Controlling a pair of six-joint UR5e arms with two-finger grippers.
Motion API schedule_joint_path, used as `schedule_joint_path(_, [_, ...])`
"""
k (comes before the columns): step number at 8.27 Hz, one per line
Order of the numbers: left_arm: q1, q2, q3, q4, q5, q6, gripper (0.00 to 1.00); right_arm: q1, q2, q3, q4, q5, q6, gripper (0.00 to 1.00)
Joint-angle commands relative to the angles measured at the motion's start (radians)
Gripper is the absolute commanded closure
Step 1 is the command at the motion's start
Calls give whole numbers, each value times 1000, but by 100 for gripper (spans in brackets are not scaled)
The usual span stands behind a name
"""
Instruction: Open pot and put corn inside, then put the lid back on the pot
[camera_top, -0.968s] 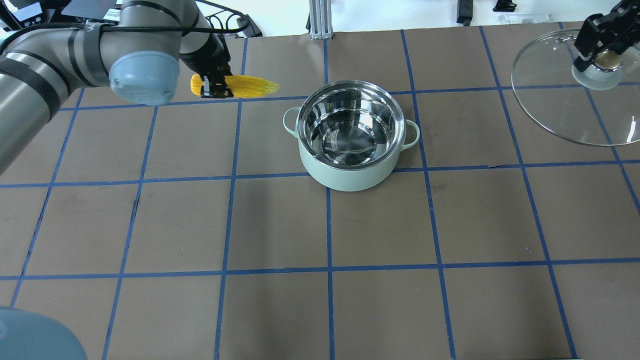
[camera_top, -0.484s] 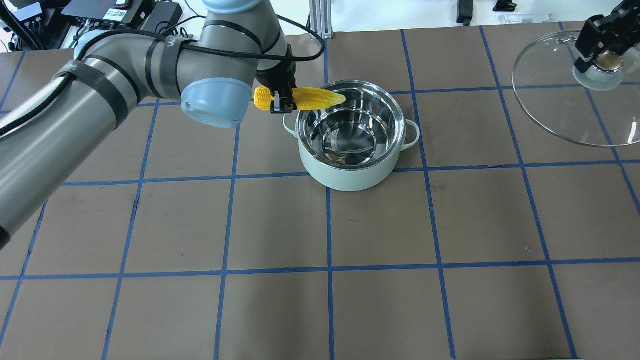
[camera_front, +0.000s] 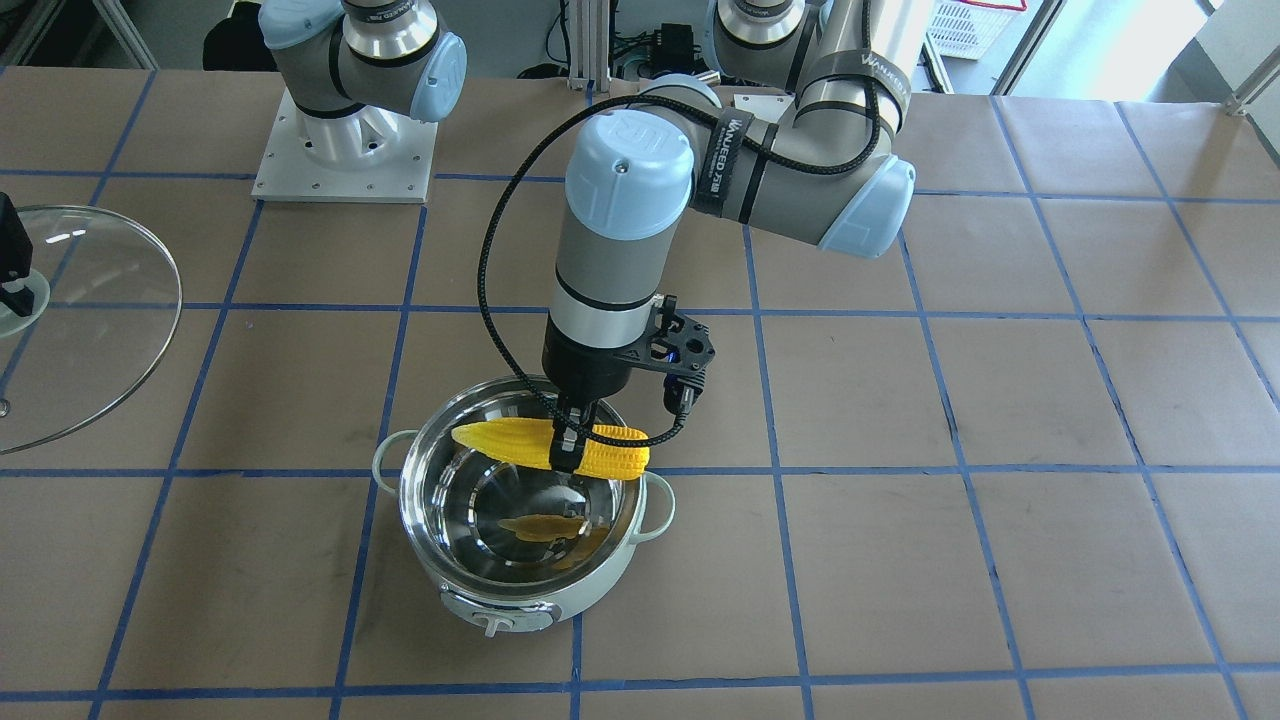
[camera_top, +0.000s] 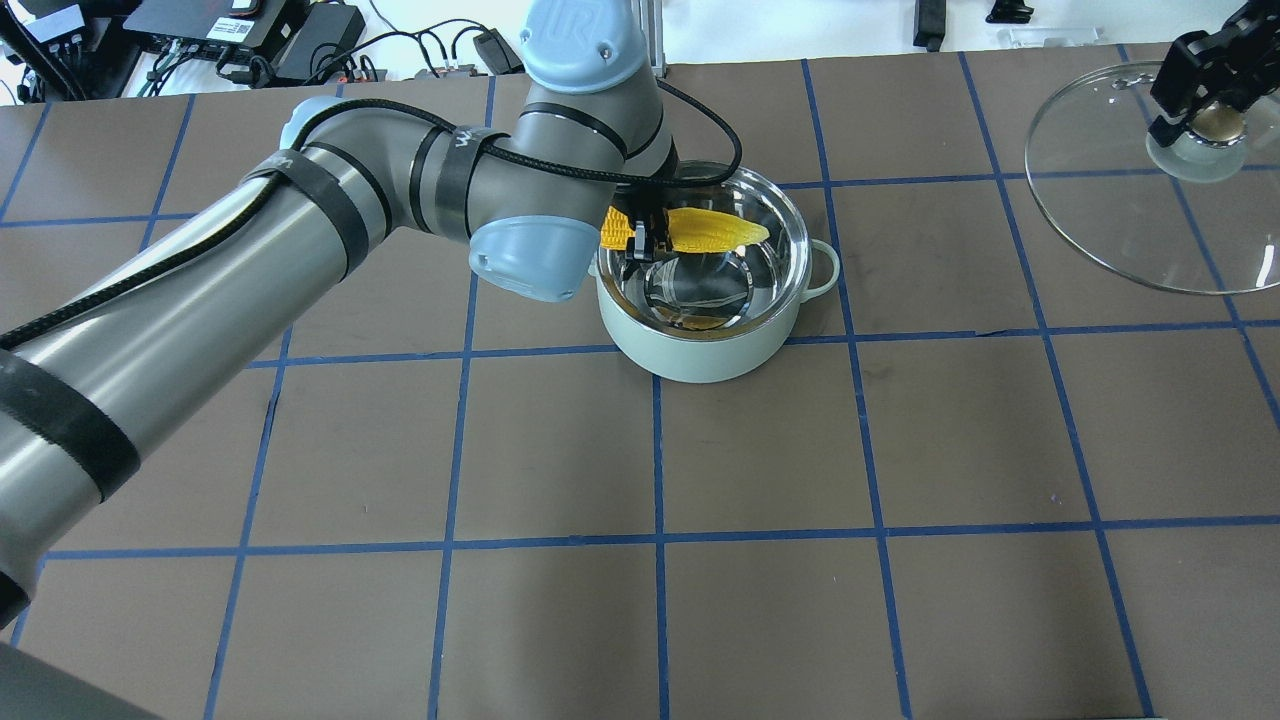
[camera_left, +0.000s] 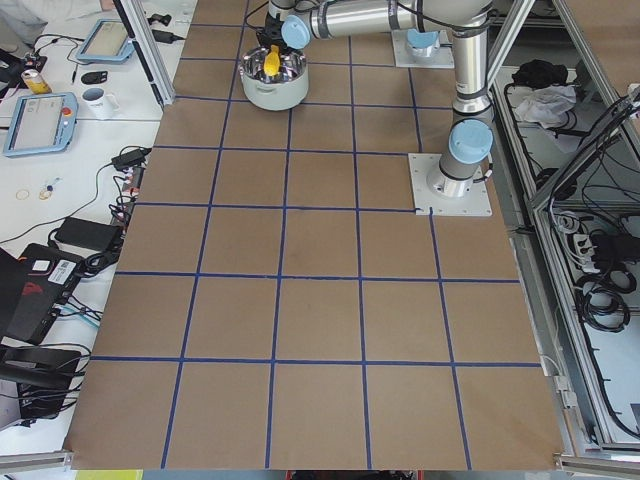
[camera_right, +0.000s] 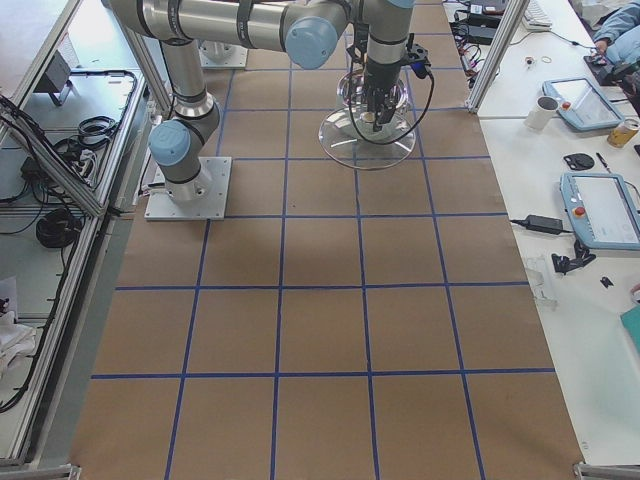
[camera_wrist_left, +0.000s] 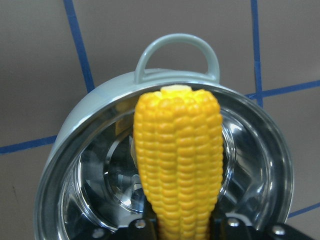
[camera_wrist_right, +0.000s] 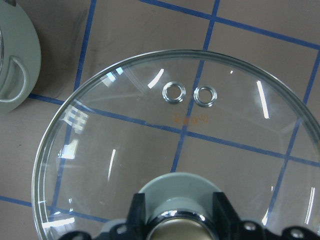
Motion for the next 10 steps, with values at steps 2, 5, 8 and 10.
schedule_joint_path(2, [-13,-62,1,88,-4,10,96,0,1,0,0,1,0,82])
schedule_joint_path(5, [-13,-86,-1,134,-1,17,17,0,1,0,0,1,2,83])
schedule_joint_path(8, [-13,-64,-1,136,-2,20,11,0,1,0,0,0,2,83])
schedule_joint_path(10, [-10,-34,1,128,6,215,11,3,-2,0,0,-3,24,83])
